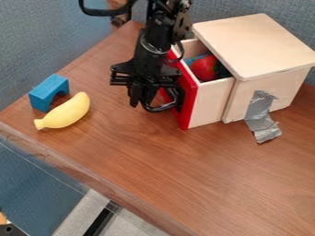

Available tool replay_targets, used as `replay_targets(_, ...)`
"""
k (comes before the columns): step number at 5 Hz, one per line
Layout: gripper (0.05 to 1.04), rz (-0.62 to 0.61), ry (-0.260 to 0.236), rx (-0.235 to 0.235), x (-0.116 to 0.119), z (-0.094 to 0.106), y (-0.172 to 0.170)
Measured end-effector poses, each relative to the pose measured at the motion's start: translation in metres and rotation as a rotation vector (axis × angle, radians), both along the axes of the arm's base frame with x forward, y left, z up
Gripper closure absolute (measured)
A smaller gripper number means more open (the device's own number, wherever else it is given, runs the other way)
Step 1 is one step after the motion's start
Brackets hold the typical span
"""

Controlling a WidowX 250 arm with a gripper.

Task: Open the drawer

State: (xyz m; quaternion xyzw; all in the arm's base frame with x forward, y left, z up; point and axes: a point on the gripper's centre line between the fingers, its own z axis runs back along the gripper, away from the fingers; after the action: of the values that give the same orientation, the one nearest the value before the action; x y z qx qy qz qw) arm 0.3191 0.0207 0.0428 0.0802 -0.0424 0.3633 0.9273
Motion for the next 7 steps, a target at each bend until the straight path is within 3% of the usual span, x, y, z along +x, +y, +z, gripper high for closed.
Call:
replay_targets(4, 0.923, 0.044, 0.022, 0.019, -0.025, 0.007, 0.009)
replay_targets(7, 0.923, 0.04, 0.06, -0.031, -0.033, 0.004, 0.018)
